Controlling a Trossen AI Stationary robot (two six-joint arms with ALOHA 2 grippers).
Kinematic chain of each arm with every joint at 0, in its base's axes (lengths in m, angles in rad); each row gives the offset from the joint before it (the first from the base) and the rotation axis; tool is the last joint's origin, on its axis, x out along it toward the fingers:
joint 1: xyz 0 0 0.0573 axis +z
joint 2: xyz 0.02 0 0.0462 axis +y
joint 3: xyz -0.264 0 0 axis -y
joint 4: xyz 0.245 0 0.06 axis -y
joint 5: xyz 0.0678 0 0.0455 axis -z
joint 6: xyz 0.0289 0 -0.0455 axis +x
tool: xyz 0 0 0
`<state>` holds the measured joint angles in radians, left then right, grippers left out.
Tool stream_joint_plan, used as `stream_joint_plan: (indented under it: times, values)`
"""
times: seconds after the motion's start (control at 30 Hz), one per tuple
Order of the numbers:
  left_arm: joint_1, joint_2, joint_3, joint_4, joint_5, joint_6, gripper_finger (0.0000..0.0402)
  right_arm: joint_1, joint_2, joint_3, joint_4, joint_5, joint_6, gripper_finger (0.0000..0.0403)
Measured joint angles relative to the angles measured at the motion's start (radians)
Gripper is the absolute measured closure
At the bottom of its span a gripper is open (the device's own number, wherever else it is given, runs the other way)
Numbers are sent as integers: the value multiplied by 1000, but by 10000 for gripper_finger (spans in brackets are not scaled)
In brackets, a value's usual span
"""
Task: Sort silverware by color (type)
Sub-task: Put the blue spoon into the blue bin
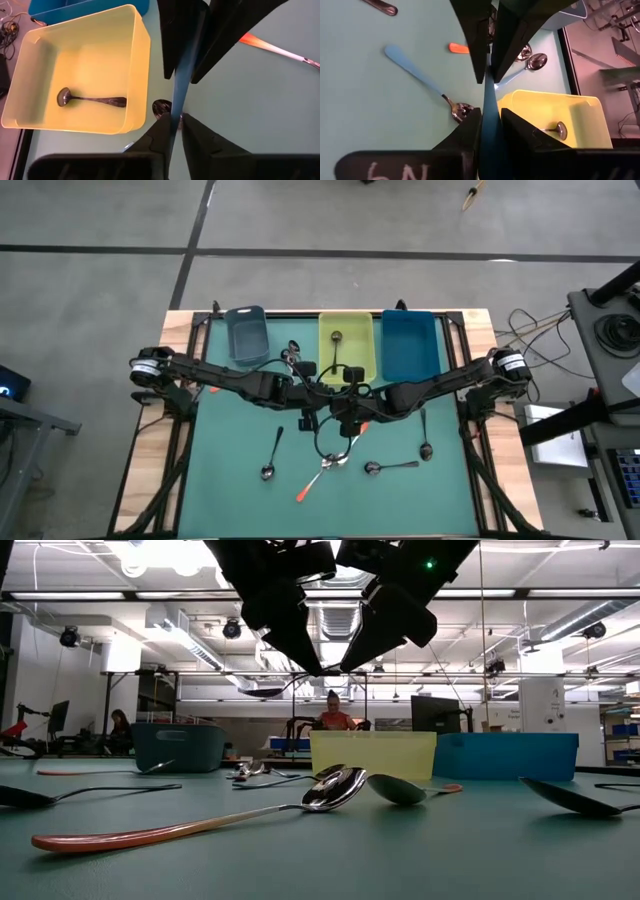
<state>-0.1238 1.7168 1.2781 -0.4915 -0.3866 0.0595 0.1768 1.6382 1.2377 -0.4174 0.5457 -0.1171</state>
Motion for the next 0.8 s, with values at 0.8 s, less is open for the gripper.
stream_joint_plan:
  times: [0.8]
  values:
    - [3, -157, -1, -22, -98, 139, 265, -101, -102, 0, -213, 59, 280, 353]
